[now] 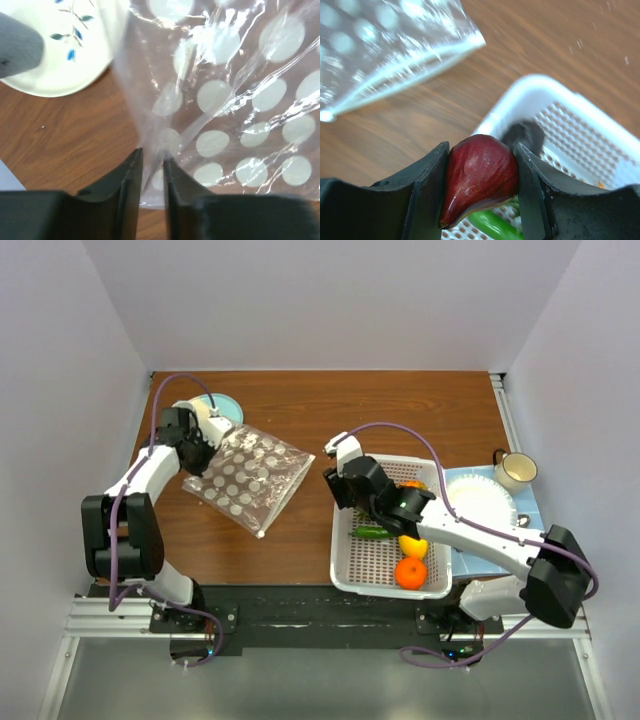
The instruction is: Open the zip-top bag and remove the fake food
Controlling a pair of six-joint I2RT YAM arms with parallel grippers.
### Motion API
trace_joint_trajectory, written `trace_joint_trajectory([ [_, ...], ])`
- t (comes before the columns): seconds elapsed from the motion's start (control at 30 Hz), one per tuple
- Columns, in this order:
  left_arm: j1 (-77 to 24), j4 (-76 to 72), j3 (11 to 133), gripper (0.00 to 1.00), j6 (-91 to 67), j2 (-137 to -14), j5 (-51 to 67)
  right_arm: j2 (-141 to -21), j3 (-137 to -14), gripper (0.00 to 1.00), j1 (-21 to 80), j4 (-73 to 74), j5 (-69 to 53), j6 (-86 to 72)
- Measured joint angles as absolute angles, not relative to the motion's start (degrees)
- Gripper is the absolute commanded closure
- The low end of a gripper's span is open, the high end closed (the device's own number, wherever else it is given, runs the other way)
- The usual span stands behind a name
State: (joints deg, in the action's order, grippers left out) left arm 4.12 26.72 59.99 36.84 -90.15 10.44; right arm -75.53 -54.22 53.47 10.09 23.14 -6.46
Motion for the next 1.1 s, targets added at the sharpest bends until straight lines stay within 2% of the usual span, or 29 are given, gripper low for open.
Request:
trace_joint_trajectory([
  [0.1, 3.6, 28.0, 62.6, 0.56, 35.1, -89.8, 10.8, -76.2, -53.0, 0.75, 52.4, 12.5, 25.0, -7.5],
  [0.2, 3.6, 29.0, 63.8, 0.49, 33.8, -88.7, 12.2, -76.6, -53.0, 0.48, 52.1, 13.2, 26.7, -8.4],
  [0.23, 3.5, 29.5, 64.0, 0.48, 33.5, -88.2, 12.8, -76.6, -53.0, 0.31, 52.1, 13.4, 27.4, -8.7],
  [0.33, 2.3, 31.1, 64.2, 0.36, 32.9, -87.2, 14.5, -76.6, -53.0, 0.01, 51.6, 13.9, 28.4, -9.6],
  [0.4, 1.0, 32.1, 64.2, 0.22, 32.4, -87.0, 16.0, -76.6, -53.2, 0.01, 50.9, 14.9, 29.3, -10.2],
  [0.43, 0.7, 32.4, 64.2, 0.11, 32.5, -86.8, 16.8, -76.6, -53.4, 0.01, 50.5, 15.5, 29.6, -10.3],
  [0.5, 0.2, 33.1, 64.3, 0.04, 31.6, -86.7, 18.5, -76.6, -53.5, 0.01, 50.1, 16.1, 30.2, -10.5],
  [0.7, -2.7, 31.6, 66.8, 0.04, 25.5, -85.4, 20.3, -76.7, -55.6, 0.01, 49.5, 18.4, 30.3, -11.3],
  [1.1, -6.1, 24.5, 73.1, 0.03, 16.1, -85.6, 20.0, -80.1, -68.1, 0.01, 49.4, 19.7, 34.0, -10.2],
])
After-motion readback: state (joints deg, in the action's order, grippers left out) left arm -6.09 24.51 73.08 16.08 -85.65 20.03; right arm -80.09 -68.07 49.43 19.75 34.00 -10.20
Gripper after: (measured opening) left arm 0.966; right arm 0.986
